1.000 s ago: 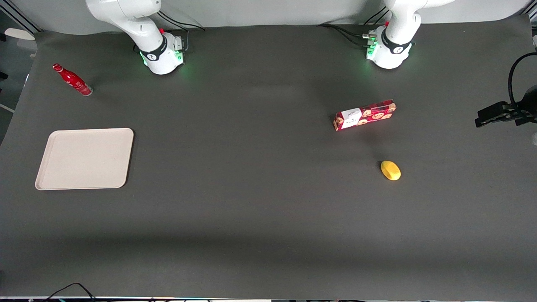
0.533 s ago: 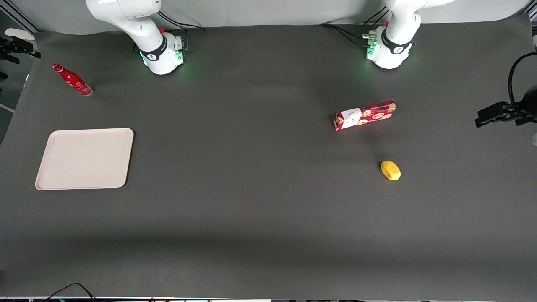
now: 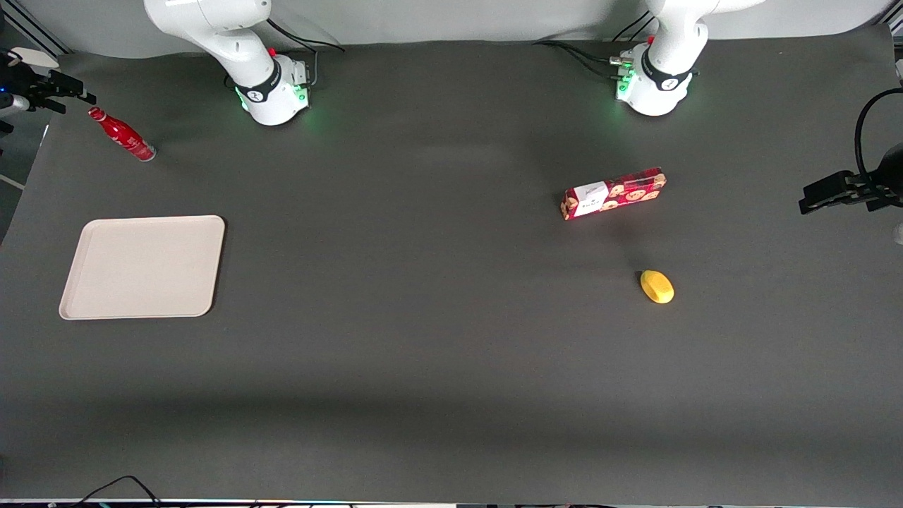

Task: Place coke bottle on tray

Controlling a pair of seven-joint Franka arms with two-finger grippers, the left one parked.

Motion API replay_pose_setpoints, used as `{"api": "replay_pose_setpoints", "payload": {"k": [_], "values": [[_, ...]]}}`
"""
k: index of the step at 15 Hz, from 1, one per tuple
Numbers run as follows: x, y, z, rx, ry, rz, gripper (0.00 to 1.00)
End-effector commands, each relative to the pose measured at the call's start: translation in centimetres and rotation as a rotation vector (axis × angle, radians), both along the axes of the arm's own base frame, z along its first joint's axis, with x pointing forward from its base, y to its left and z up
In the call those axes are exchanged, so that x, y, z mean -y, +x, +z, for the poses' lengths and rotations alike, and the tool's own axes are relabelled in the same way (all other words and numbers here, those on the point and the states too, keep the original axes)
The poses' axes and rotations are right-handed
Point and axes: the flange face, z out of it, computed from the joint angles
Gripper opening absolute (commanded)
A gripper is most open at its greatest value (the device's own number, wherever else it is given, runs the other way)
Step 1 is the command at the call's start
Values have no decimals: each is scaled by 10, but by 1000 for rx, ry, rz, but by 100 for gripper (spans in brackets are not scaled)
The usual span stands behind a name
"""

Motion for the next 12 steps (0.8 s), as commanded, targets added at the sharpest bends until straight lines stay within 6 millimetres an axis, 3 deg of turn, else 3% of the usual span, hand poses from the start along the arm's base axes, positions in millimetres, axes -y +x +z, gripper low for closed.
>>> {"api": "replay_pose_setpoints", "payload": {"k": [1, 12], "values": [[4, -11, -11, 38, 9, -11, 100], [26, -36, -46, 129, 57, 8, 100]]}}
